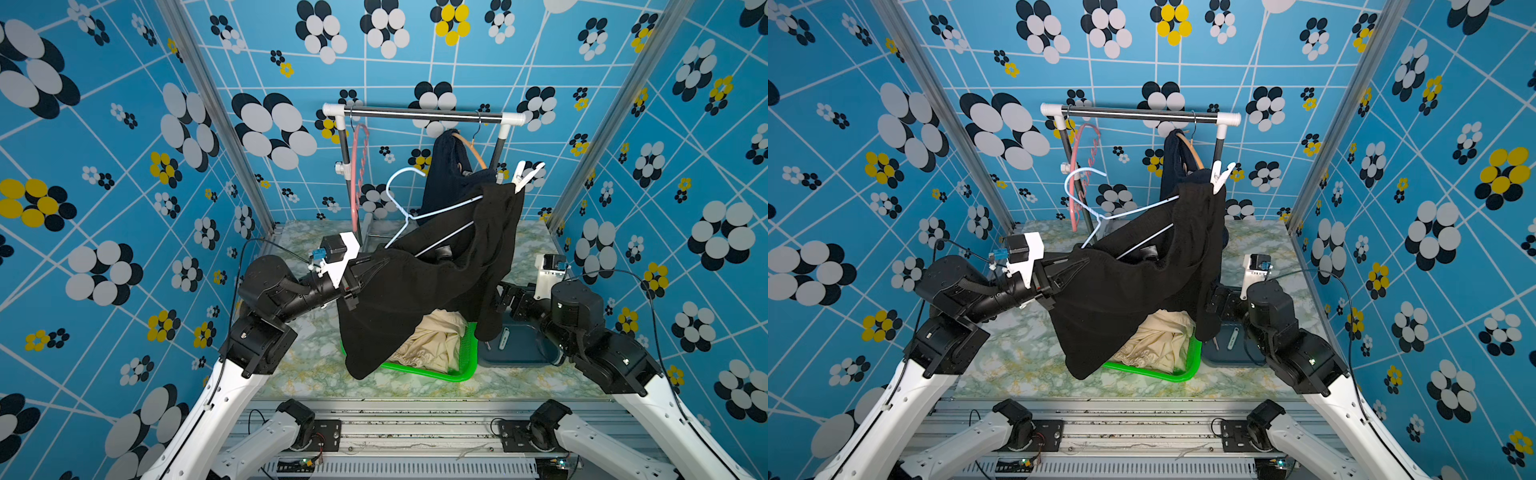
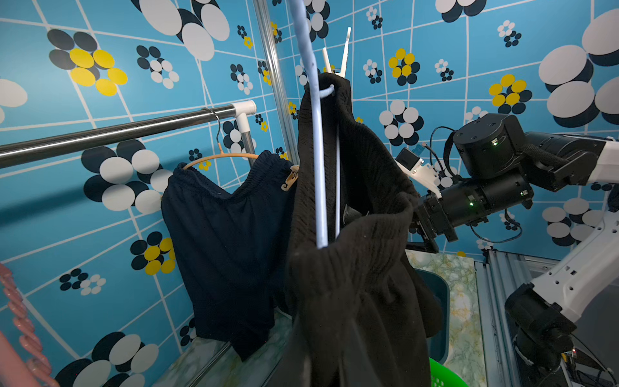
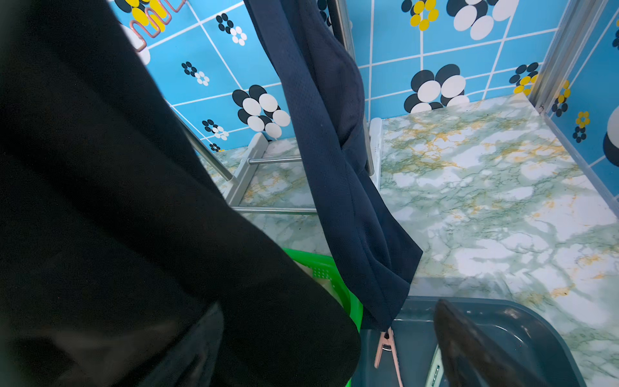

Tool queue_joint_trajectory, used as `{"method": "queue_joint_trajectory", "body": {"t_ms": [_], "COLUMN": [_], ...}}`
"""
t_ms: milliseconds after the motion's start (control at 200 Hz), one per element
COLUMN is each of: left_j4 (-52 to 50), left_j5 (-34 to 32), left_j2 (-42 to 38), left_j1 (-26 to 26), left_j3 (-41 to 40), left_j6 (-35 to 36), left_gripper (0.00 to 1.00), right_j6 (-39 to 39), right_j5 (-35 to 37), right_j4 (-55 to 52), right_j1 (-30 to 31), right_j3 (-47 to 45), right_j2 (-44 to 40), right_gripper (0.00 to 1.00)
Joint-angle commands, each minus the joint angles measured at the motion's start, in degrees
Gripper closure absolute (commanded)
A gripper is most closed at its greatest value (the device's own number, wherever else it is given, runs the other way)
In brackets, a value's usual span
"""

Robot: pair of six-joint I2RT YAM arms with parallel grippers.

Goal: Remove the clothespins securing shorts to the hanger
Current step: Adjust the shorts in the basket.

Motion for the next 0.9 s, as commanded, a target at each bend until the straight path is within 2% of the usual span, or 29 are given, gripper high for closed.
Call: {"method": "queue_joint_trajectory", "body": {"t_ms": [0,120,250,345,545,750,895], "left_j4": [9.12,8.09,-0.54,-7.6,-18.84,-25.89,-26.77], "left_j5": [4.09,5.81,5.83,5.56,6.77,3.54,3.42], "left_j2": [-2.61,-6.85,-12.05,-15.43,-21.54,-25.58,-25.34], "left_j1": [2.9,6.25,8.76,9.42,9.47,9.56,9.55], "left_j3": [-2.4,-8.05,-11.78,-13.69,-14.53,-16.15,-16.83], "left_j6": [-3.0,-4.45,-4.75,-4.93,-3.53,-0.53,0.01], "left_gripper": [1.0,1.0,1.0,1.0,1.0,1.0,1.0], "right_j6": [-0.44,-1.75,-3.43,-4.52,-5.99,-8.27,-12.46], "right_j5": [-0.55,-4.16,-9.77,-13.68,-17.18,-17.86,-12.22], "right_j4": [-0.66,0.8,3.46,5.01,6.67,5.27,1.41], "right_j1": [-0.27,-0.4,-0.38,-0.34,-0.36,-0.34,-0.41], "right_j3": [-1.01,-0.9,-0.53,0.01,1.5,3.18,3.93], "right_j2": [-0.37,-0.19,0.97,2.3,5.51,8.11,7.69], "right_gripper": [0.01,0.01,0.01,0.02,0.02,0.02,0.01]}}
